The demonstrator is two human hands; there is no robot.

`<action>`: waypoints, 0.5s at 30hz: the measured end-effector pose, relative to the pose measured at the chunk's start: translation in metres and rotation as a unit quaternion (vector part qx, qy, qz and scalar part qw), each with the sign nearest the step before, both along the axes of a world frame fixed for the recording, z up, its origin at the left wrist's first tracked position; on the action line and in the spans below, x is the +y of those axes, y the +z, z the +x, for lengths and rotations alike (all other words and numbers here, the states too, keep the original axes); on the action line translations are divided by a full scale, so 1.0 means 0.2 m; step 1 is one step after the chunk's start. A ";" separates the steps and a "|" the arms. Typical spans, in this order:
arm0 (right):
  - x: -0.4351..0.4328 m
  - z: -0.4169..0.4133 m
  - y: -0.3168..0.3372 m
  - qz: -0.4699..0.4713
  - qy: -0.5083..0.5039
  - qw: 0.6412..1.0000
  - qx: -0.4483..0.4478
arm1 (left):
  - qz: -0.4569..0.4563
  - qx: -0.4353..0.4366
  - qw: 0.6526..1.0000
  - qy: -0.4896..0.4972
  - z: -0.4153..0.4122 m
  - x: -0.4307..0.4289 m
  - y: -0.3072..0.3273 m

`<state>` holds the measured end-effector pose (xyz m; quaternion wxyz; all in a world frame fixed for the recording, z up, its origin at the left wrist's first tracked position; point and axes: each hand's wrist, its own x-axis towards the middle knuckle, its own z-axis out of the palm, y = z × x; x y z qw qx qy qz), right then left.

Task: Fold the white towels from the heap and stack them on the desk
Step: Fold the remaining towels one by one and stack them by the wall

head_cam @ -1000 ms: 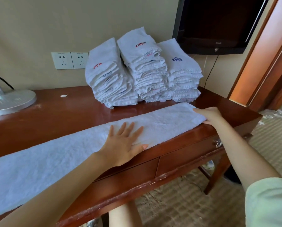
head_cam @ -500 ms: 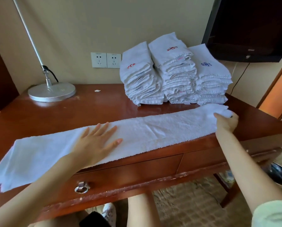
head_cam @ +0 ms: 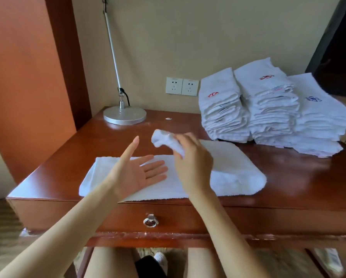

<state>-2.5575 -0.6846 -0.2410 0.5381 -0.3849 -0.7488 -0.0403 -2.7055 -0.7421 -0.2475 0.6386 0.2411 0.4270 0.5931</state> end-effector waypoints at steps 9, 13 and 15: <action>-0.15 -0.13 -0.25 -0.024 0.064 0.986 -0.155 | -0.108 0.061 0.987 0.104 0.01 0.01 0.02; -0.06 0.01 -0.22 -0.101 0.044 0.959 -0.262 | -0.116 0.083 0.983 0.117 -0.04 -0.04 0.07; -0.03 0.05 -0.22 -0.133 0.054 0.948 -0.283 | -0.107 0.111 0.979 0.137 -0.11 -0.07 0.08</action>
